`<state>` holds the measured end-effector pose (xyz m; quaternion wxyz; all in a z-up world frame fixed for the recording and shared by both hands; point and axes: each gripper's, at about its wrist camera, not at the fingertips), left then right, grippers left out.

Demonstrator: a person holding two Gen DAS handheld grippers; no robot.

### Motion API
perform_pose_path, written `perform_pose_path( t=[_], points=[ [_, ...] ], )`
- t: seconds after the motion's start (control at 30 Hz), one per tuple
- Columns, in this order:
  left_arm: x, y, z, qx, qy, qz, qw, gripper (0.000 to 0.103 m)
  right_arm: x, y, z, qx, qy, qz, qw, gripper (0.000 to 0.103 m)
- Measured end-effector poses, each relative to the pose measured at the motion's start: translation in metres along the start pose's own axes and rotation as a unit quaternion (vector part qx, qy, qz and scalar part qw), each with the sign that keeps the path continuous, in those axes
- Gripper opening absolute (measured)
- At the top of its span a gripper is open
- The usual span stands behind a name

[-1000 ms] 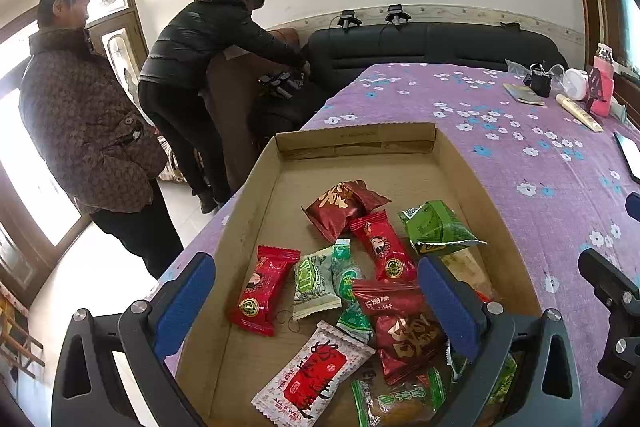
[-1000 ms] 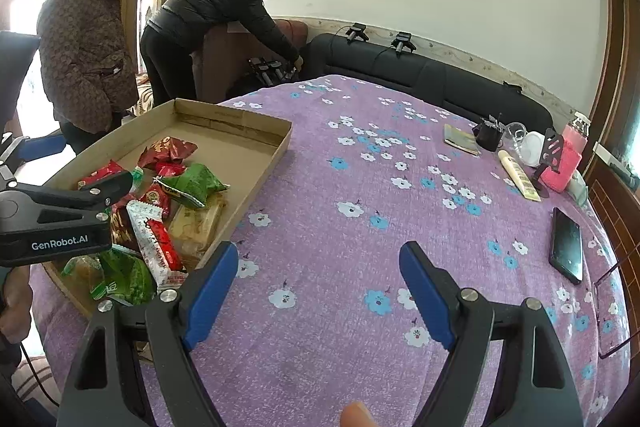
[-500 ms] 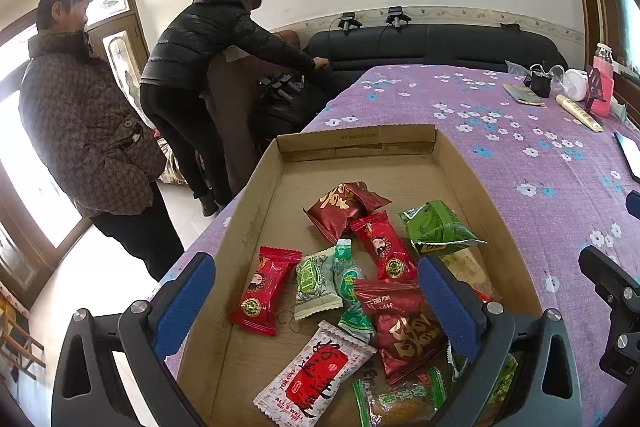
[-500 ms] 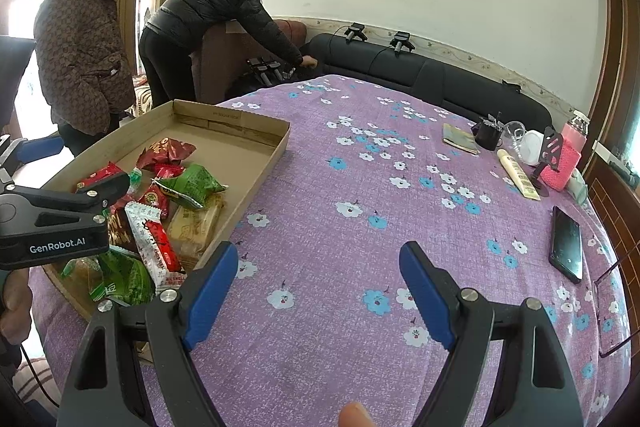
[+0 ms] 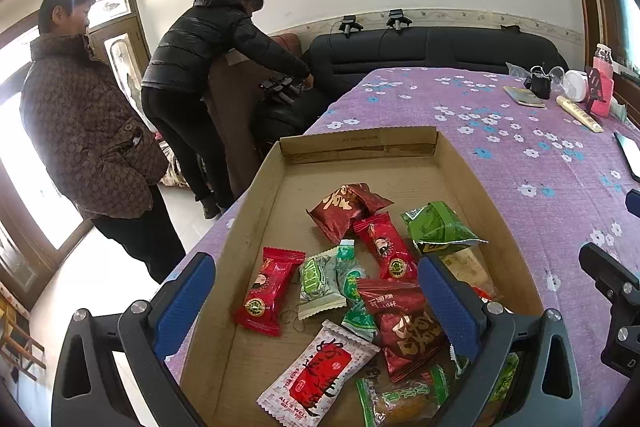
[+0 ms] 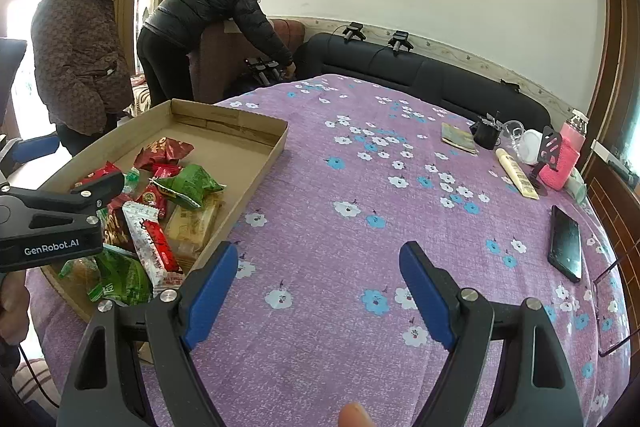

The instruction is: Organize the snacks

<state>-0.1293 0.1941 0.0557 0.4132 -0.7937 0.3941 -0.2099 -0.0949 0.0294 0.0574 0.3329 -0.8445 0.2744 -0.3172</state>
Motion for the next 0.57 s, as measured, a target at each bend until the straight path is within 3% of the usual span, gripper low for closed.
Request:
perform_pose_path(
  t=[0.57],
  points=[
    [-0.008,-0.001,-0.012,0.011,-0.004,-0.012,0.9999,0.102,0.015,0.005,0.007,-0.021,0.003,0.038,0.999,0.082]
  ],
)
Point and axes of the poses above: each gripper's, at about its wrist camera, not at the fingertips, and z roughly the way its jaws point, x to its right, y to its underside, and after that the axes turned 15 degrees about -z, right-handed
